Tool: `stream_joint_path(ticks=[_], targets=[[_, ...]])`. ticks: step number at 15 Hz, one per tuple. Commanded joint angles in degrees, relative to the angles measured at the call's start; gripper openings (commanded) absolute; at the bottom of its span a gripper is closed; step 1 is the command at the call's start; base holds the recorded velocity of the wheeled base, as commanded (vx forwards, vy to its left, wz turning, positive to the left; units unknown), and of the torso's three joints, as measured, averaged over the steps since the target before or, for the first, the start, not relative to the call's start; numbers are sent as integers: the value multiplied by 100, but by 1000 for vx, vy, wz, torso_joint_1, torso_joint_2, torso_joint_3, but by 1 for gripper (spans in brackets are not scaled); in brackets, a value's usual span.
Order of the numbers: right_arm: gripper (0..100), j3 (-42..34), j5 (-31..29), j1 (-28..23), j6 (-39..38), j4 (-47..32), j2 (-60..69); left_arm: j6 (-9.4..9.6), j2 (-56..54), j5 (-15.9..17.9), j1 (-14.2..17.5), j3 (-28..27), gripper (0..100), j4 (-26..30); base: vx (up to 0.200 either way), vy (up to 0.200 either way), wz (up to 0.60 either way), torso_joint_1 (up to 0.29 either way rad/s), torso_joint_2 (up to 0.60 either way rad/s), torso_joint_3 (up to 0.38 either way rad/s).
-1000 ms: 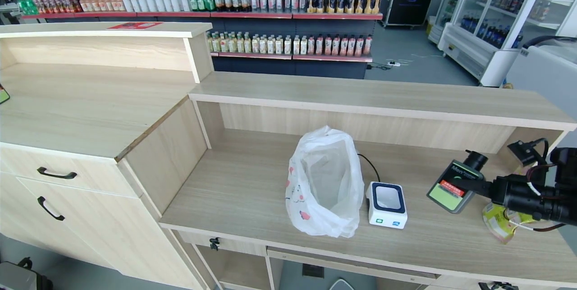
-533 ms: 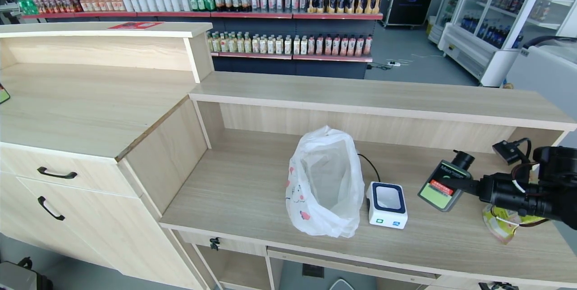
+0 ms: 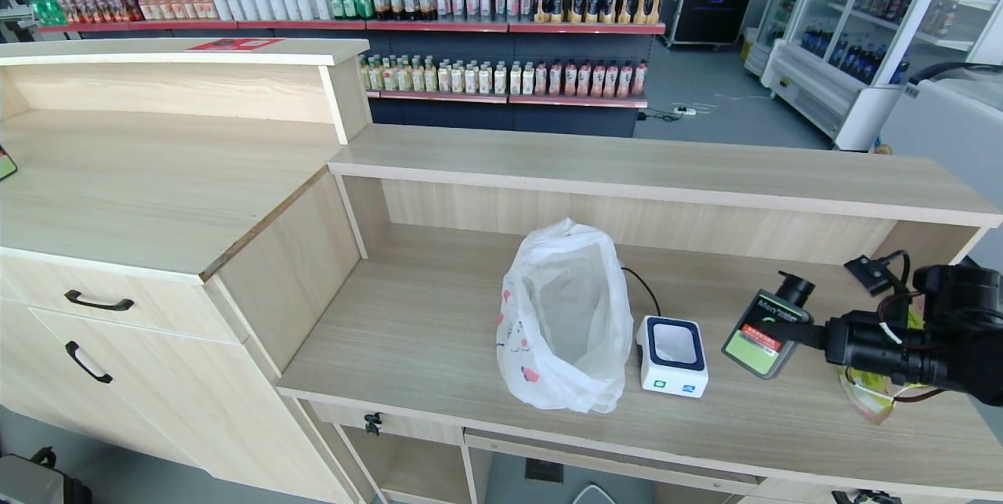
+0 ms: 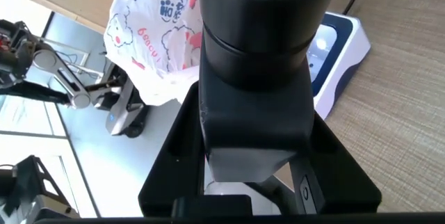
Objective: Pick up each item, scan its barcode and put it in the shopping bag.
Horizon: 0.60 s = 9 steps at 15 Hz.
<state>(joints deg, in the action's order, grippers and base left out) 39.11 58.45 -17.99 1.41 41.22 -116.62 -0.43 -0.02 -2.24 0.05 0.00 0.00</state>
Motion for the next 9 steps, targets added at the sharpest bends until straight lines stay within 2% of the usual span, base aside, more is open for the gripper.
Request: stream_joint_path(ticks=[1, 9], targets=[[0, 27, -1, -38, 122, 0, -169, -1, 2, -4, 4, 0, 100, 0, 0, 0, 0, 0, 0, 0], [0, 290, 8, -152, 184, 0, -379, -1, 2, -4, 4, 0, 100, 0, 0, 0, 0, 0, 0, 0]])
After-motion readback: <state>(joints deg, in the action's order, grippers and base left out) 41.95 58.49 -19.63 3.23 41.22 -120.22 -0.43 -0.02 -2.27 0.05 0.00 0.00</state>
